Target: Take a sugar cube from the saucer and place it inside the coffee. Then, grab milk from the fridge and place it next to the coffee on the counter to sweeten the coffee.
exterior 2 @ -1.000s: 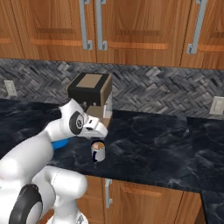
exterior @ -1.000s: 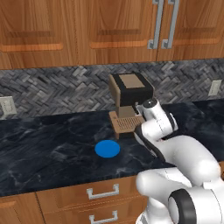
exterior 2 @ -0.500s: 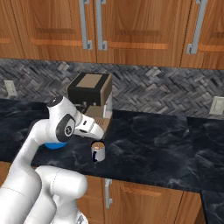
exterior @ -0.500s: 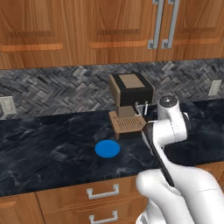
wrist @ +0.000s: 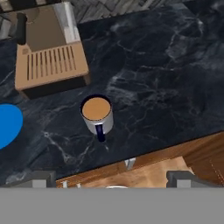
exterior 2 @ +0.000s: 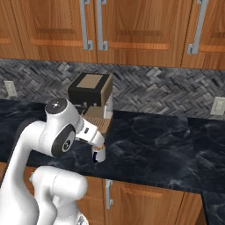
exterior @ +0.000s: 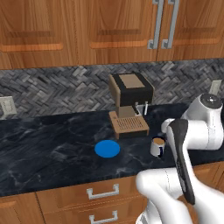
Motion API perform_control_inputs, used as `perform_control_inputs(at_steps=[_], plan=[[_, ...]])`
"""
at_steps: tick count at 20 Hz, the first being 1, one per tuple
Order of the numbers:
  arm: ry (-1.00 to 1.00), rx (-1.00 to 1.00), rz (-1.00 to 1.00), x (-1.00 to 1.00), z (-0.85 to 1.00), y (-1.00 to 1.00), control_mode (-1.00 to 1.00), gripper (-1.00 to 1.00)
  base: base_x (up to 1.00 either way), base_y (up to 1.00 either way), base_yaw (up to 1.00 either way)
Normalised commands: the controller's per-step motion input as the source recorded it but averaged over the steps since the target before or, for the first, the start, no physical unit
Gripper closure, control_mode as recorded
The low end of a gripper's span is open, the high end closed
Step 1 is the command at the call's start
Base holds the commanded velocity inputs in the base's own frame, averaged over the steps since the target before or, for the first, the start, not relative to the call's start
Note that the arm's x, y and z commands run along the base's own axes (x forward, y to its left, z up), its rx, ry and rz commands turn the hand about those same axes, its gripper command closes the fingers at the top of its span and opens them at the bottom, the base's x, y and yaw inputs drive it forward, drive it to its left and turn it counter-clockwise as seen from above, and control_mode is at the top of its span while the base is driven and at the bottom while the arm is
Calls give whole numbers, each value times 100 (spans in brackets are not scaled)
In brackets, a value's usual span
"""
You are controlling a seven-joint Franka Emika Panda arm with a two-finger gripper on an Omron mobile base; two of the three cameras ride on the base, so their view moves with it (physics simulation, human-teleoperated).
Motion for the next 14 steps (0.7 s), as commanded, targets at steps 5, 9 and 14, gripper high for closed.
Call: perform_control_inputs(at_steps=[5,9,14], plan=[[1,0,2,0,24,0,-100,-100,0,0,0],[1,0,0,2,0,0,-100,-100,0,0,0],[0,0,0,0,0,0,100,-100,-45,8,5]])
